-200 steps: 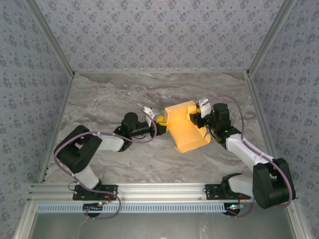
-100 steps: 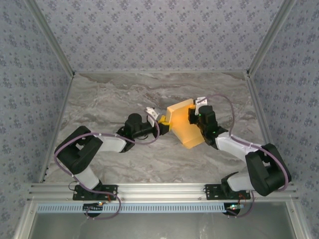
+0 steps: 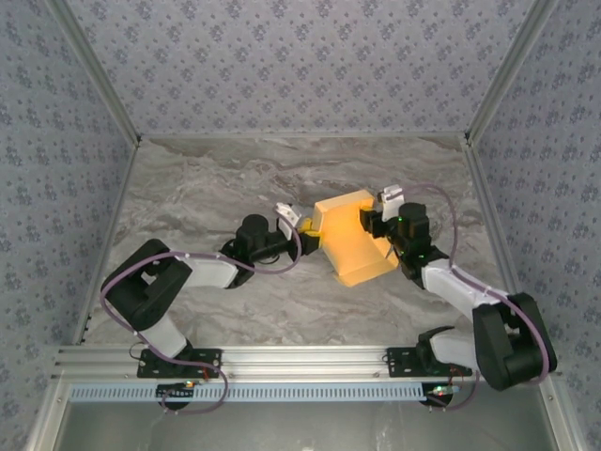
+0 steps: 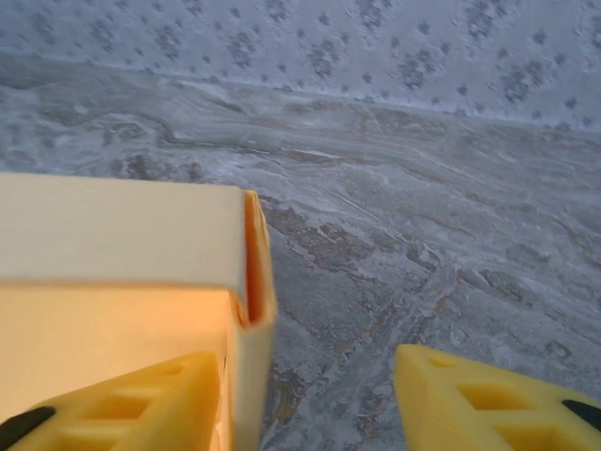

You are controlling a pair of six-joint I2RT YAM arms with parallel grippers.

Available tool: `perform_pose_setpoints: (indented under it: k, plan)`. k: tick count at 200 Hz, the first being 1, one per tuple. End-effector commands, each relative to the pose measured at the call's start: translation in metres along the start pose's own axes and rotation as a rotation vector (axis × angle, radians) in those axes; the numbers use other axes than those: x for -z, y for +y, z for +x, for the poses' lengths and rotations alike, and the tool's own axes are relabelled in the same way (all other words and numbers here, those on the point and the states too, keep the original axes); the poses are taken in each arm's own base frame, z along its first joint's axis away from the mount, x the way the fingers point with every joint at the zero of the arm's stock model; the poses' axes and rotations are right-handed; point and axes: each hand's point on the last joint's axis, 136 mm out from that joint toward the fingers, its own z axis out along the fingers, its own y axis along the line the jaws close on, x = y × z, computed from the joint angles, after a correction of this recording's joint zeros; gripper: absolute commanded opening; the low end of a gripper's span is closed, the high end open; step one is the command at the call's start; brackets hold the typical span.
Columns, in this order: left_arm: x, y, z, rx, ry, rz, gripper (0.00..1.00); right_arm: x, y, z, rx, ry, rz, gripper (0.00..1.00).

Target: Fold the paper box

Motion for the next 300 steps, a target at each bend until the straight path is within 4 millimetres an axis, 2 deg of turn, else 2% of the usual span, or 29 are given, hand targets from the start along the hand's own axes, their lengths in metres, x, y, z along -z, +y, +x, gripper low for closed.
perform_pose_setpoints:
  k: [1, 26, 30, 36, 38, 41, 50, 64, 81, 100, 120, 149, 172, 190, 220, 249, 277, 300]
  plan:
    - [0.005, 0.007, -0.03, -0.05, -0.067, -0.01, 0.22, 0.02, 0.038, -0.005, 0.149, -0.031, -0.287, 0.64]
    - [0.009, 0.005, -0.022, -0.142, -0.041, 0.041, 0.22, 0.026, 0.046, -0.002, 0.278, -0.032, -0.433, 0.67]
    - [0.01, 0.006, -0.021, -0.16, -0.036, 0.043, 0.22, 0.026, 0.047, -0.002, 0.295, -0.018, -0.452, 0.73]
    - [0.011, 0.007, -0.017, -0.184, -0.022, 0.039, 0.22, 0.024, 0.046, 0.0, 0.312, 0.017, -0.463, 0.74]
    - [0.012, 0.008, -0.016, -0.191, -0.015, 0.036, 0.22, 0.023, 0.046, -0.001, 0.317, 0.026, -0.468, 0.85]
    - [0.012, 0.011, -0.014, -0.204, -0.005, 0.026, 0.22, 0.022, 0.047, 0.002, 0.33, 0.048, -0.481, 0.88]
    - [0.014, 0.019, -0.006, -0.239, 0.046, -0.011, 0.22, 0.02, 0.05, 0.008, 0.373, 0.108, -0.52, 0.86]
    - [0.02, 0.028, 0.003, -0.308, 0.104, -0.038, 0.22, 0.014, 0.045, 0.012, 0.438, 0.169, -0.496, 0.85]
    - [0.033, 0.031, 0.006, -0.363, 0.098, -0.025, 0.22, 0.008, 0.025, 0.021, 0.554, 0.227, -0.405, 0.88]
    - [0.048, 0.03, 0.003, -0.365, 0.081, 0.043, 0.22, 0.01, 0.017, 0.037, 0.653, 0.294, -0.44, 0.91]
    - [0.052, 0.027, 0.01, -0.388, 0.137, 0.077, 0.22, 0.011, 0.025, 0.062, 0.815, 0.449, -0.55, 0.9]
    - [0.053, 0.018, 0.016, -0.392, 0.175, 0.145, 0.22, -0.005, 0.039, 0.067, 0.924, 0.453, -0.597, 0.9]
    - [0.055, 0.012, 0.02, -0.407, 0.19, 0.18, 0.22, -0.019, 0.032, 0.068, 0.997, 0.455, -0.563, 0.9]
    - [0.056, 0.009, 0.022, -0.412, 0.207, 0.198, 0.22, -0.015, 0.034, 0.061, 1.006, 0.454, -0.595, 0.9]
    - [0.054, 0.009, 0.026, -0.414, 0.211, 0.213, 0.22, -0.003, 0.053, 0.063, 1.027, 0.492, -0.709, 0.88]
    - [0.055, 0.006, 0.024, -0.416, 0.195, 0.224, 0.22, 0.004, 0.072, 0.075, 1.021, 0.565, -0.806, 0.79]
    - [0.055, 0.005, 0.023, -0.416, 0.187, 0.231, 0.22, 0.003, 0.074, 0.085, 1.027, 0.604, -0.828, 0.72]
    - [0.054, 0.005, 0.024, -0.414, 0.19, 0.233, 0.22, 0.006, 0.082, 0.085, 1.033, 0.608, -0.858, 0.66]
